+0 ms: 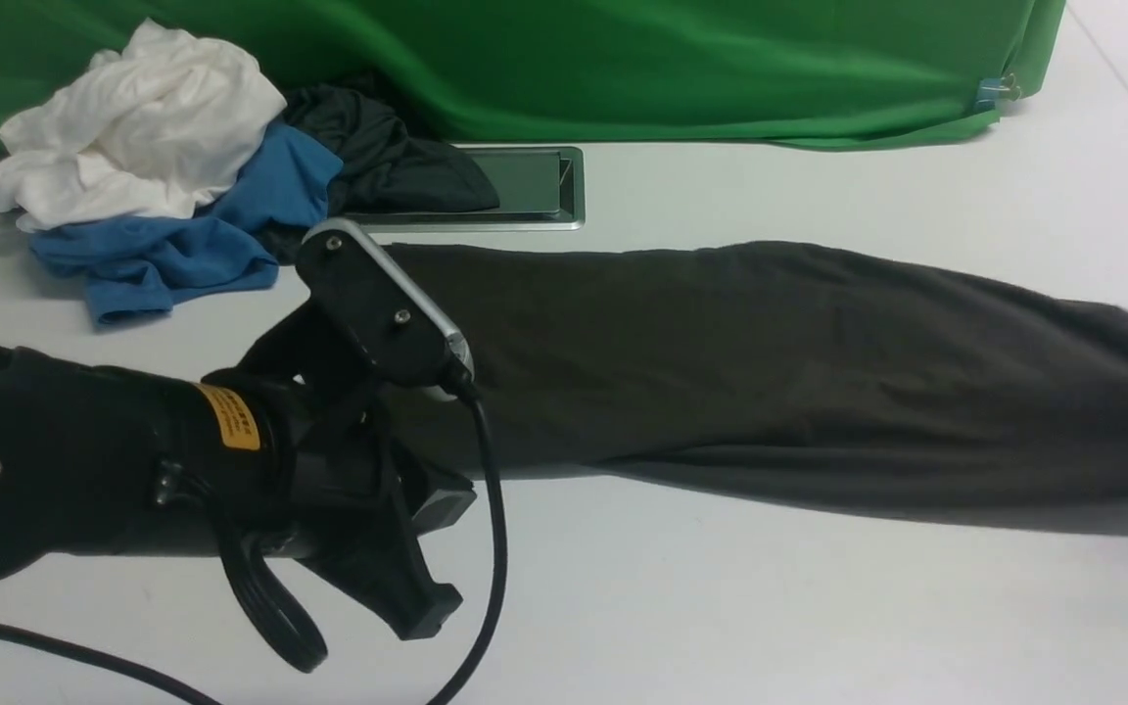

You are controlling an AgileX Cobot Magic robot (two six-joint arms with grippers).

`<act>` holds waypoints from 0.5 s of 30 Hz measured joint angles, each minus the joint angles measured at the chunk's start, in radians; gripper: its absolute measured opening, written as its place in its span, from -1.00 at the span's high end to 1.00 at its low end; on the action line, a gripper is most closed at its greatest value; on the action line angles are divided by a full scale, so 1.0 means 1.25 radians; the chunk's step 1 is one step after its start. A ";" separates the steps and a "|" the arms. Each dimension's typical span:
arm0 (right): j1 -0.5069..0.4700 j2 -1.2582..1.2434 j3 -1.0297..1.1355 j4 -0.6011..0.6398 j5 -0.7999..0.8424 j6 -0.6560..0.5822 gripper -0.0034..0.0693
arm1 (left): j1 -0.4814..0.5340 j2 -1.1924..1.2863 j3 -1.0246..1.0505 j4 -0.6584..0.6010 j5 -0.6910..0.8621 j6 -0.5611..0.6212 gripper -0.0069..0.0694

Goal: Fold a long-sleeved shirt on a white desktop.
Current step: 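Fold the right end of the dark garment over onto its left end with the right gripper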

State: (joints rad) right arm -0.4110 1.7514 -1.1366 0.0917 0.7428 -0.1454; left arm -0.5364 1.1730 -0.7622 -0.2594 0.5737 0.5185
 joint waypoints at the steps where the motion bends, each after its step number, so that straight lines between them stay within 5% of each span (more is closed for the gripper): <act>1: -0.016 -0.036 0.000 -0.008 0.003 0.003 0.60 | 0.000 0.000 0.000 0.000 0.001 -0.003 0.77; 15: -0.021 -0.144 0.002 0.021 0.049 -0.026 0.60 | 0.000 0.000 0.000 0.001 0.002 -0.009 0.77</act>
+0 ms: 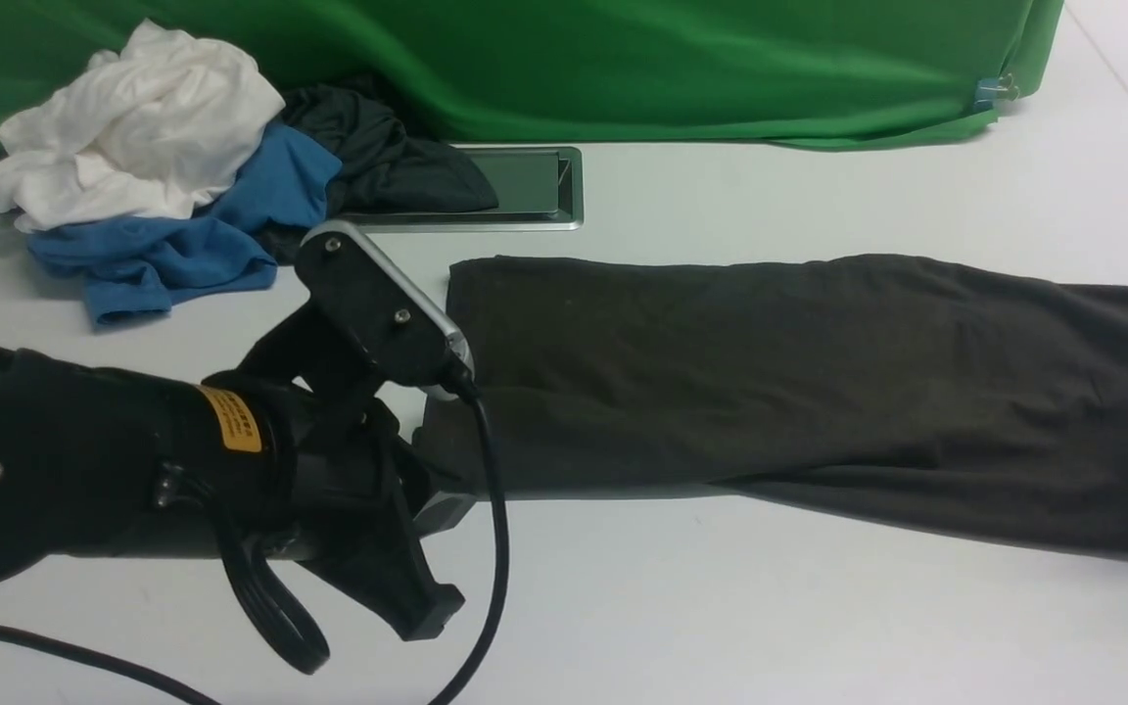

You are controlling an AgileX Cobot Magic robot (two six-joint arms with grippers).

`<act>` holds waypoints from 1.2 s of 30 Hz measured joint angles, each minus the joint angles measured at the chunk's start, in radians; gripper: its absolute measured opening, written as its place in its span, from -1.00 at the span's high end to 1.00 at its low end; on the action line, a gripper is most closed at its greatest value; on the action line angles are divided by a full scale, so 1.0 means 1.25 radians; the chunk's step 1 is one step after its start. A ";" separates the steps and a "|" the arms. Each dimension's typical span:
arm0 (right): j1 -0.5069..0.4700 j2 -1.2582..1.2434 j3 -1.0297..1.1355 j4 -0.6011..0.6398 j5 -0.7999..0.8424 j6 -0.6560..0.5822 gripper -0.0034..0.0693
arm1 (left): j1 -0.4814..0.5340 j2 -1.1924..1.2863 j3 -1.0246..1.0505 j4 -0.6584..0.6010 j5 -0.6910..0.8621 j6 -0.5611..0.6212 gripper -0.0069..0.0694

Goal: Fold a long-sleeved shirt on a white desktop.
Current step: 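Fold the right end of the dark garment over onto its left end with the right gripper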

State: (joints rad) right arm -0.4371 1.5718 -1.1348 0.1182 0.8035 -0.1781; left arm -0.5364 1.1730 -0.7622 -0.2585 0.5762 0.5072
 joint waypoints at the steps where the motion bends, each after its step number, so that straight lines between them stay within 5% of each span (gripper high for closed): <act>1: 0.009 0.000 0.000 0.011 0.003 -0.005 0.60 | 0.000 0.000 0.000 0.004 0.000 0.000 0.77; 26: 0.243 -0.116 -0.028 0.166 0.031 -0.052 0.60 | 0.000 -0.300 0.000 0.212 0.019 -0.160 0.77; 36: 0.442 -0.117 -0.166 0.253 0.008 -0.082 0.60 | 0.000 -0.370 0.000 0.299 0.088 -0.249 0.77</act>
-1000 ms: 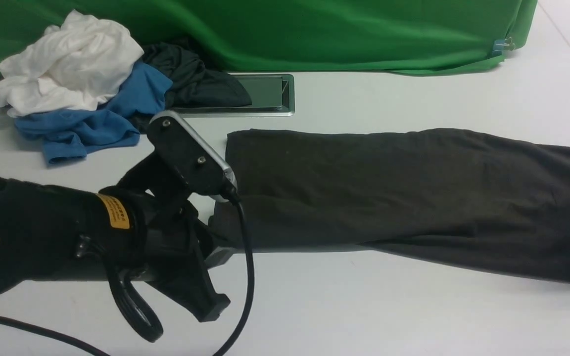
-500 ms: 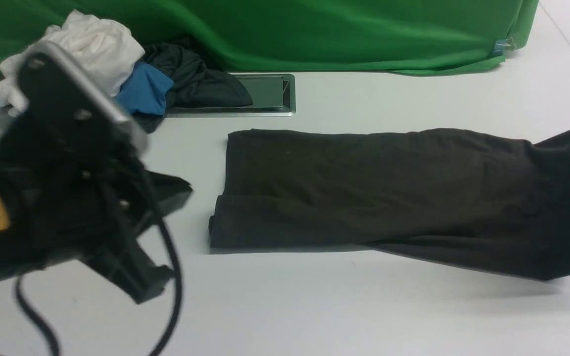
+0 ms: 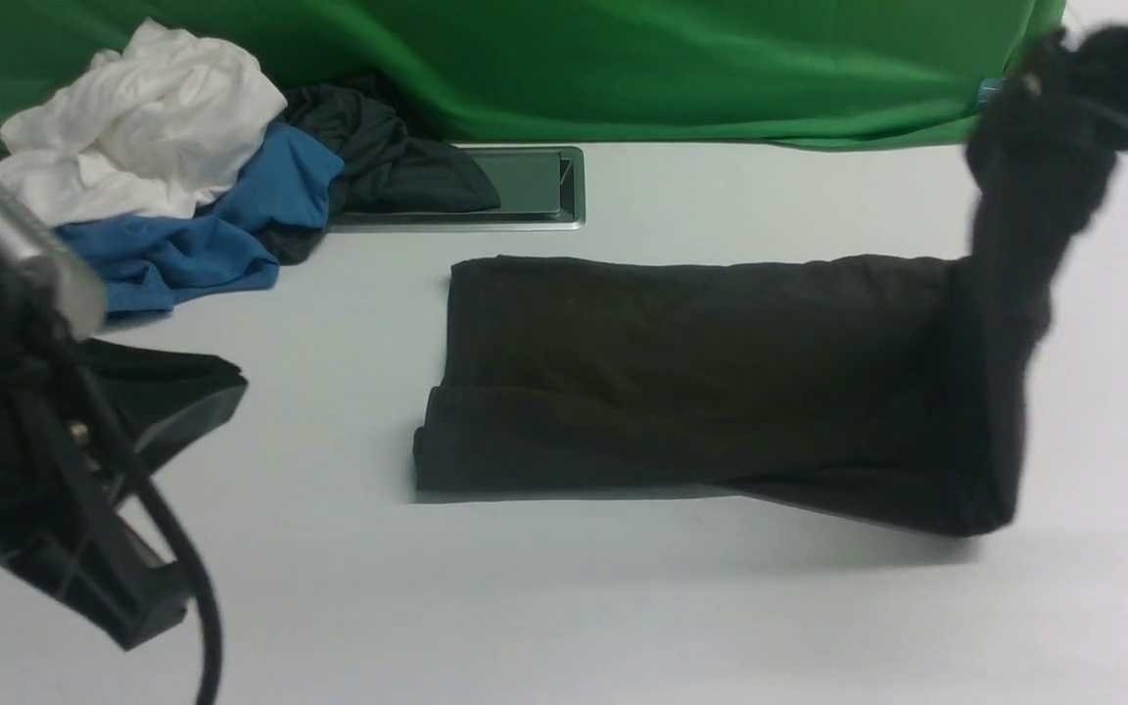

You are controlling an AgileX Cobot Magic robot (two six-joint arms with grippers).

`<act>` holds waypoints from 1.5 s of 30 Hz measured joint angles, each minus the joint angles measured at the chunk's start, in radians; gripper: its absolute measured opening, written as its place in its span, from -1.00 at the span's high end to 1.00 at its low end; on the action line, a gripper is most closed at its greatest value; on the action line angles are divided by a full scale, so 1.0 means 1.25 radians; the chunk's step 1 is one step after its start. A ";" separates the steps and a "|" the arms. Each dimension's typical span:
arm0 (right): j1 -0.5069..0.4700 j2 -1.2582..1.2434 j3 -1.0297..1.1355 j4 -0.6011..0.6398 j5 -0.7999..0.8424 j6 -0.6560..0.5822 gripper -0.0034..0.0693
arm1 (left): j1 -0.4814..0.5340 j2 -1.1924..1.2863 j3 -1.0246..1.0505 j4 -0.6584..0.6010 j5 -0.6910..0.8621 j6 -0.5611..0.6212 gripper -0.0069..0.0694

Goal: Fold a long-sleeved shirt on a white desktop.
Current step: 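Fold the right end of the dark garment over onto its left end with the right gripper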

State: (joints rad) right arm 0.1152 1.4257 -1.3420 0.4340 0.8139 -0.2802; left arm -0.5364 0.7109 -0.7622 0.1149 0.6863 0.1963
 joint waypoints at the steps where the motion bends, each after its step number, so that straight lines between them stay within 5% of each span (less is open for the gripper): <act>1: 0.004 0.000 0.000 0.001 -0.002 0.000 0.60 | 0.000 0.000 0.000 0.001 0.000 -0.001 0.77; 22: 0.317 0.323 -0.276 0.104 -0.008 0.002 0.60 | 0.000 -0.015 0.001 0.032 0.038 -0.035 0.77; 40: 0.389 0.593 -0.442 0.116 0.028 0.039 0.60 | 0.000 -0.015 0.001 0.036 0.029 -0.039 0.77; 45: 0.389 0.595 -0.445 0.122 0.010 0.067 0.15 | 0.000 -0.015 0.001 0.035 0.023 -0.039 0.77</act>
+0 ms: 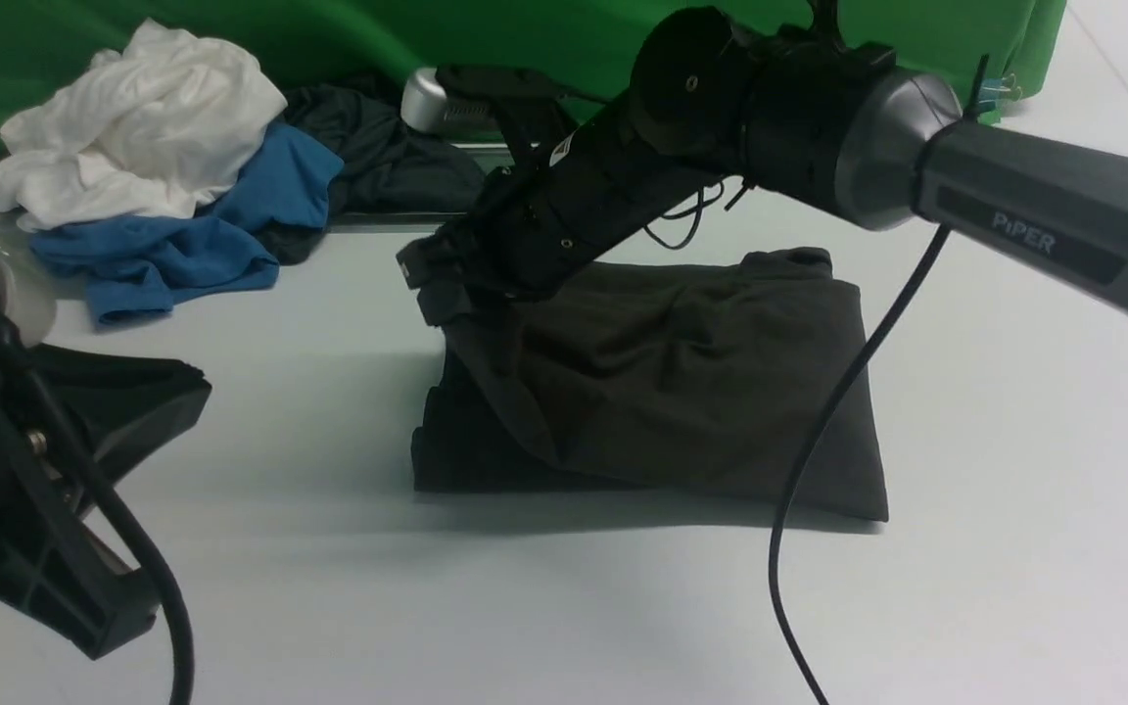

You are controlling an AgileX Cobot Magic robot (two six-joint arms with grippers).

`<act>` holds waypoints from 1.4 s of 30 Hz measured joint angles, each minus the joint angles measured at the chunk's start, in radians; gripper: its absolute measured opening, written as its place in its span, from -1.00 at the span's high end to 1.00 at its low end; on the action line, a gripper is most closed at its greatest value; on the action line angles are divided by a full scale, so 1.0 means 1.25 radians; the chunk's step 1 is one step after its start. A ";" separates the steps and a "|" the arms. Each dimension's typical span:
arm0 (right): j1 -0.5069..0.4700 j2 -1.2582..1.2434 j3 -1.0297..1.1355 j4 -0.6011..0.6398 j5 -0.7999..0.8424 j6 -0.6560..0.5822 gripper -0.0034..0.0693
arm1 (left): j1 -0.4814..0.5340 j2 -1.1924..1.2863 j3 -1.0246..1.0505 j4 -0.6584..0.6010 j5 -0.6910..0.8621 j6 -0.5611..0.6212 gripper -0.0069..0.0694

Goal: Fold a long-sleeved shirt on a white desktop.

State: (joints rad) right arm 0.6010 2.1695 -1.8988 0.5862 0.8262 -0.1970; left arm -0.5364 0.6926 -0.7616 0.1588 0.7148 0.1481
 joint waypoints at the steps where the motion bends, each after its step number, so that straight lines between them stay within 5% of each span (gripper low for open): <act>1: 0.000 -0.002 -0.001 0.001 -0.001 0.001 -0.05 | 0.000 0.000 0.000 0.000 0.000 0.000 0.77; 4: -0.003 -0.017 -0.001 -0.003 0.016 0.003 -0.49 | 0.000 0.000 0.000 0.000 0.000 -0.002 0.77; 6: -0.009 -0.033 -0.001 -0.014 0.032 0.003 -0.56 | 0.000 0.000 0.000 0.000 -0.001 -0.010 0.77; 16: -0.124 -0.205 0.023 -0.434 0.216 0.086 0.31 | 0.000 0.099 0.000 -0.001 -0.027 -0.070 0.77; 23: -0.173 -0.236 0.148 -0.469 0.202 0.101 0.29 | 0.068 0.318 -0.024 -0.036 -0.112 -0.096 0.77; 29: -0.174 -0.236 0.238 -0.469 0.143 0.096 0.26 | 0.222 0.557 -0.131 -0.324 -0.117 0.198 0.73; 30: -0.174 -0.236 0.251 -0.469 0.126 0.092 0.26 | 0.264 0.644 -0.173 -0.445 -0.097 0.345 0.66; 33: -0.174 -0.236 0.255 -0.469 0.109 0.079 0.26 | 0.304 0.740 -0.230 -0.583 -0.067 0.558 0.45; 37: -0.174 -0.236 0.255 -0.469 0.087 0.070 0.25 | 0.327 0.859 -0.297 -0.641 -0.058 0.663 -0.10; 42: -0.174 -0.236 0.255 -0.469 0.071 0.061 0.25 | 0.328 0.954 -0.347 -0.647 -0.072 0.678 -0.65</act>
State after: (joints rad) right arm 0.3830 1.8746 -1.5805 0.0000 0.9148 -0.1204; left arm -0.1265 1.8853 -1.1952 -0.6499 0.6254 0.9954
